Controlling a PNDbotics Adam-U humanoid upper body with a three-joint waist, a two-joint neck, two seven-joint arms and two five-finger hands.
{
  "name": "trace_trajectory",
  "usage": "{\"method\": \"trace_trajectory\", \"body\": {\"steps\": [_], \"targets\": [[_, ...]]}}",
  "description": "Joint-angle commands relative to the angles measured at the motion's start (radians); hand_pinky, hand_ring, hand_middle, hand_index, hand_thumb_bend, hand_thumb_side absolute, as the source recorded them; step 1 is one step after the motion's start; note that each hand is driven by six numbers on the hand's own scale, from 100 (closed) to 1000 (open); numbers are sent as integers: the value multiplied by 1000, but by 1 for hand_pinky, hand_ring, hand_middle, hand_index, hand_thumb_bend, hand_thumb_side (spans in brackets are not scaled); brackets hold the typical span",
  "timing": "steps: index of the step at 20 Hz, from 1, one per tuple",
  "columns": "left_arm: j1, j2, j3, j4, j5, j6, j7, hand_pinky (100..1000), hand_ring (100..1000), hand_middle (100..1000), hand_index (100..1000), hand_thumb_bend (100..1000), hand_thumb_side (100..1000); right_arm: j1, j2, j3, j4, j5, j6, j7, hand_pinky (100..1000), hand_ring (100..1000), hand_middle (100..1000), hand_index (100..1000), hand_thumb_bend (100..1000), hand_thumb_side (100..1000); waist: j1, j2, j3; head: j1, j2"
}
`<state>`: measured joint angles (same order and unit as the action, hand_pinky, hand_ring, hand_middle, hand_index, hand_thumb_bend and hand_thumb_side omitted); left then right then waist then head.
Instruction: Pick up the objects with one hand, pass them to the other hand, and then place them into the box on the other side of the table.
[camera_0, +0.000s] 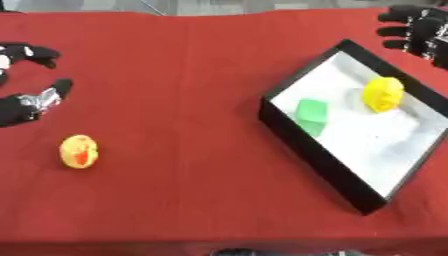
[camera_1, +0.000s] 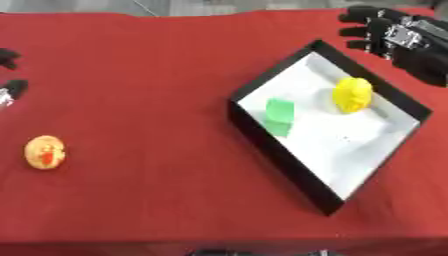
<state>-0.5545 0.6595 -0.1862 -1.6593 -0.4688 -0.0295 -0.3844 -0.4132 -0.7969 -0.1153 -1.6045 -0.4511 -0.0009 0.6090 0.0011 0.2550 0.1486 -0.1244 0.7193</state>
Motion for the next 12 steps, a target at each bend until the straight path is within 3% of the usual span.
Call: {"method": "trace_trajectory", "body": {"steps": [1,4,7,9,12], "targets": [[-23,62,-29,-32,-1,2,-88,936,827,720,865,469,753,-9,-35,-10,-29,-10,3,-8,1000,1000,1000,1000,100,667,14,-28,0,9,2],[-29,68,-42,-27,3,6,-162,940,835,724,858,536,701,-9,-32,-5,-33,-3,6,-6,1000,1000,1000,1000,100,670,15,-28,0,12,2],[-29,72,-45,-15,-11,16,-165,940,837,717,847,570,649,-10,-30,0,-35,4,5,-2,1000,1000,1000,1000,100,672,15,-28,1,16,-1],[-27,77,-57,8,-30,21,-167,936,841,724,838,604,565,-11,-29,4,-35,8,3,1,1000,1000,1000,1000,100,673,16,-27,1,20,-4],[-31,80,-80,48,-76,9,-183,937,845,734,837,599,497,-9,-24,9,-35,20,2,6,1000,1000,1000,1000,100,679,16,-26,1,22,-4]]}}
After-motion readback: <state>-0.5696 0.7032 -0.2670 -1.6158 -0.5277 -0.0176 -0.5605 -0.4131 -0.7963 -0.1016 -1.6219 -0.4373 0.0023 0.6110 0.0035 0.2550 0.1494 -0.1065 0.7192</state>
